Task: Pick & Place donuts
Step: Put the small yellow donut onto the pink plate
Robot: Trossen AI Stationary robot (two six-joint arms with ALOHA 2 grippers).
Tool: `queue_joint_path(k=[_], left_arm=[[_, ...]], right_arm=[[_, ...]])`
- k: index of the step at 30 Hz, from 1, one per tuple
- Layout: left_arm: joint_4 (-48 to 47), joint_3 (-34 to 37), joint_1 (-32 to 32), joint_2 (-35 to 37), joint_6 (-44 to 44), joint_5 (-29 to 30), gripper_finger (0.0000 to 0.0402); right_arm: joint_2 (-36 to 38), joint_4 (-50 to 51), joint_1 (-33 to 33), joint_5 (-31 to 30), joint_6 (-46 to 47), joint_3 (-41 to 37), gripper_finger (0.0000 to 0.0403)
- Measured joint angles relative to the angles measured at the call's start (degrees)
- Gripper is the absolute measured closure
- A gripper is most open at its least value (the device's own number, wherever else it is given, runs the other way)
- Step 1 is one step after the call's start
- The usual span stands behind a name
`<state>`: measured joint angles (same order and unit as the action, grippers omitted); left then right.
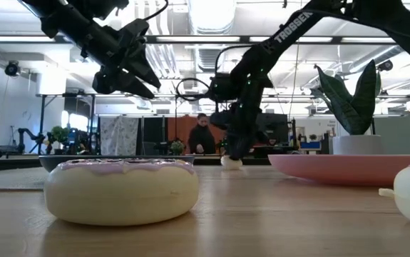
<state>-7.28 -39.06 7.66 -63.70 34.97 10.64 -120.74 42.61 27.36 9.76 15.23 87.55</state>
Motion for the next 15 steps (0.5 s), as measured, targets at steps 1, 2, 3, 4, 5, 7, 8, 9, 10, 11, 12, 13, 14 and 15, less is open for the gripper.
queue_joint_path(k=[1, 2, 3, 4, 5, 7, 8, 9, 10, 11, 12, 13, 14, 15], left_arm=[[0.00, 0.00, 0.00, 0.00, 0.13, -0.01, 0.0255], [-0.03, 0.00, 0.00, 0.00, 0.19, -0.01, 0.0255], [-0.01, -0.01, 0.00, 0.00, 0.23, -0.01, 0.0255], [-0.01, -0.01, 0.00, 0.00, 0.21, -0.01, 0.0255], [-0.07, -0.01, -0.02, 0.00, 0.23, -0.01, 0.0255], [-0.05, -0.01, -0.10, 0.00, 0.23, -0.01, 0.0255], [-0.06, -0.01, -0.18, 0.00, 0.10, -0.03, 0.0255], [-0.01, -0.01, -0.22, 0.00, -0.15, -0.03, 0.0255], [-0.04, -0.01, -0.23, 0.00, -0.48, -0.04, 0.0255], [-0.02, -0.01, -0.28, 0.00, -0.79, -0.06, 0.0255], [0.03, -0.01, -0.28, 0.00, -1.10, -0.10, 0.0255], [-0.04, -0.01, -0.29, 0.00, -1.48, -0.12, 0.0255], [-0.03, -0.01, -0.35, 0.00, -1.69, -0.16, 0.0255], [-0.01, -0.01, -0.35, 0.00, -1.74, -0.23, 0.0255]], right_arm=[[0.97, 0.78, -0.29, 0.23, -0.05, 0.00, 0.0388], [2.00, 1.81, -0.64, 0.37, -0.23, 0.00, 0.0390], [3.29, 3.13, -1.06, 0.41, -0.33, 0.00, 0.0390], [4.66, 5.19, -1.63, 0.39, -0.61, 0.00, 0.0390], [6.10, 7.46, -2.43, 0.40, -1.07, 0.00, 0.0390], [9.61, 12.39, -4.84, 0.46, -2.06, -0.05, 0.0391], [11.42, 14.41, -6.38, 0.48, -2.11, -0.15, 0.0391], [13.38, 16.61, -8.34, 0.60, -2.11, -0.51, 0.0391], [14.87, 18.63, -10.44, 0.58, -1.86, -1.16, 0.0391], [16.22, 20.08, -12.49, 0.41, -0.78, -2.30, 0.0391], [17.40, 20.72, -14.66, 0.17, 0.80, -4.06, 0.0391], [18.31, 20.75, -16.68, -0.08, 2.80, -6.09, 0.0391], [19.31, 20.39, -18.66, -0.09, 5.09, -8.41, 0.0391], [20.27, 19.70, -20.69, -0.11, 7.60, -10.91, 0.0391]])
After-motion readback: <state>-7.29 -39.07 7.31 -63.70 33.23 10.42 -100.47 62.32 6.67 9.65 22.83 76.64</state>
